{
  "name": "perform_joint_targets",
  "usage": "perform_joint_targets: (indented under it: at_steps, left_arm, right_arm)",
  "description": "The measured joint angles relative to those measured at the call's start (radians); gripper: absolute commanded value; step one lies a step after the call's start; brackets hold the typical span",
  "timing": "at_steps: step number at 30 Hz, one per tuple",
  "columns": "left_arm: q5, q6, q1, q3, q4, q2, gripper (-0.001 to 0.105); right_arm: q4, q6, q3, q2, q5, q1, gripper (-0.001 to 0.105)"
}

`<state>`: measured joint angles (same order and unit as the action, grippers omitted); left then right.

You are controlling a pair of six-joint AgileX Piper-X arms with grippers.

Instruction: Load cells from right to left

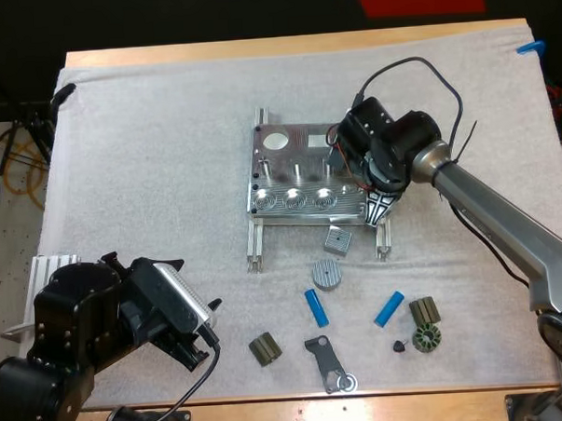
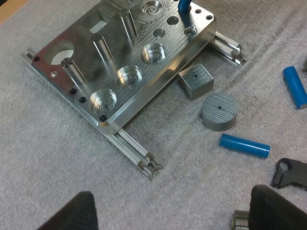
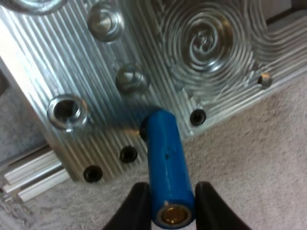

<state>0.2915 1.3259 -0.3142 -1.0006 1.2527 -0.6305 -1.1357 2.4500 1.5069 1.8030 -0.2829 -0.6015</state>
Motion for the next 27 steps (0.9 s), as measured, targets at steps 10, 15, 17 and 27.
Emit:
perform_joint_targets:
  at_steps: [10,15,17,27]
  left_arm:
    - [0.017,0.000,0.000,0.000,0.000,0.000,0.065]
    - [0.020,0.000,0.000,0.000,0.000,0.000,0.065]
    - [0.020,0.000,0.000,0.000,0.000,0.000,0.065]
    - [0.020,0.000,0.000,0.000,0.000,0.000,0.065]
  right_arm:
    - [-0.003,0.010,0.006,0.003,-0.005,0.000,0.000]
    - [-0.042,-0.004,0.042,0.003,0.005,0.000,0.000]
    - [-0.051,-0.010,0.057,0.003,0.012,0.000,0.000]
    - [-0.080,-0.026,0.067,0.003,0.031,0.000,0.000]
